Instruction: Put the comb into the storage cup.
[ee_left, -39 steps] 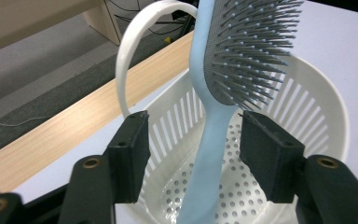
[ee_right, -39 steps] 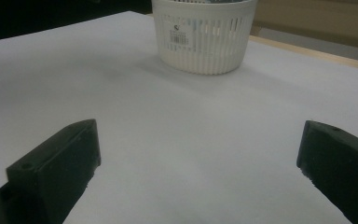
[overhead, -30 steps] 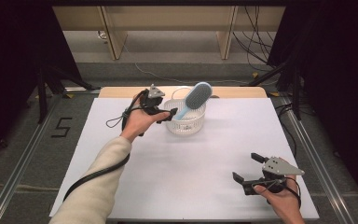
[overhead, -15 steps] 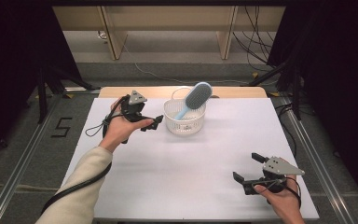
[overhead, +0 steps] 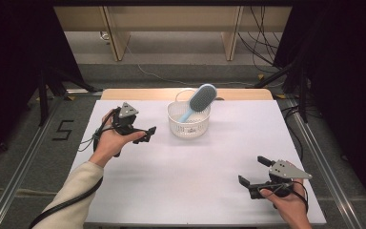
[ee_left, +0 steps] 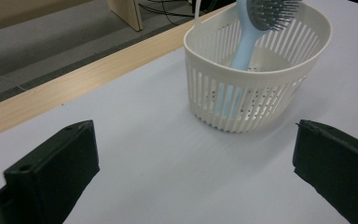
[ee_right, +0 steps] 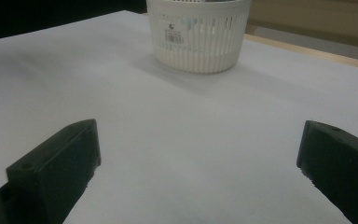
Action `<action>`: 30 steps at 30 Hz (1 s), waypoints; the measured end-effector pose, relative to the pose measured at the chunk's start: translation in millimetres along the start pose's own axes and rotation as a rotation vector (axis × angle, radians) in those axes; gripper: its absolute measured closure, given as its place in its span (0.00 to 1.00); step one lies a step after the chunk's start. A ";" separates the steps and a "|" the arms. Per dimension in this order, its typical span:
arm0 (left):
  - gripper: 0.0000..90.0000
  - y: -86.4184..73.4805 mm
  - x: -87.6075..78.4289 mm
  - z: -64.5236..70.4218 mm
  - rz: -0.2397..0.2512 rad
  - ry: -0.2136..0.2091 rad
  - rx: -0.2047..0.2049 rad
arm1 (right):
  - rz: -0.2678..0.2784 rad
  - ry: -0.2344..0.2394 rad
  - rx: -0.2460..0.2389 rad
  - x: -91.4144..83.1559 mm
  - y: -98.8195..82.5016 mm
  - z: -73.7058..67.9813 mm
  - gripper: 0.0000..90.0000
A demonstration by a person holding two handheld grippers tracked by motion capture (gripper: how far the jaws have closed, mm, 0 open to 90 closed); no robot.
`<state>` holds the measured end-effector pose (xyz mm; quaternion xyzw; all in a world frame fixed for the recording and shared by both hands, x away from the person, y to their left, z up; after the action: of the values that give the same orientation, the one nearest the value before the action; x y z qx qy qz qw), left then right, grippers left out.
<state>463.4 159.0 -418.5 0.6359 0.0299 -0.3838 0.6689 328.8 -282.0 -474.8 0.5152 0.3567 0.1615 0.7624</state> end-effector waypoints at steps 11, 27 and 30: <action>0.00 -17.9 -18.5 -6.2 0.006 0.004 -0.019 | -0.001 -0.001 0.000 -0.1 -0.1 0.2 0.00; 0.00 -40.6 -41.2 -11.4 0.021 0.001 -0.042 | 0.000 -0.003 -0.004 -0.6 0.4 0.2 0.00; 0.00 -43.5 -44.4 -11.2 0.021 0.004 -0.038 | -0.002 -0.002 -0.005 -0.6 0.2 0.2 0.00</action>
<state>413.3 194.4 -433.2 0.6241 0.0318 -0.3749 0.6847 328.6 -282.4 -474.3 0.5129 0.3561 0.1612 0.7643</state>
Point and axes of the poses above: each handheld gripper's, and its own axes: x roughly forward along the jaws, y roughly out of its top, z roughly to its right, the point moved 2 cm from there along x, roughly forward along the jaws, and after that the axes turned 14 degrees about -x, right-handed, at the moved point
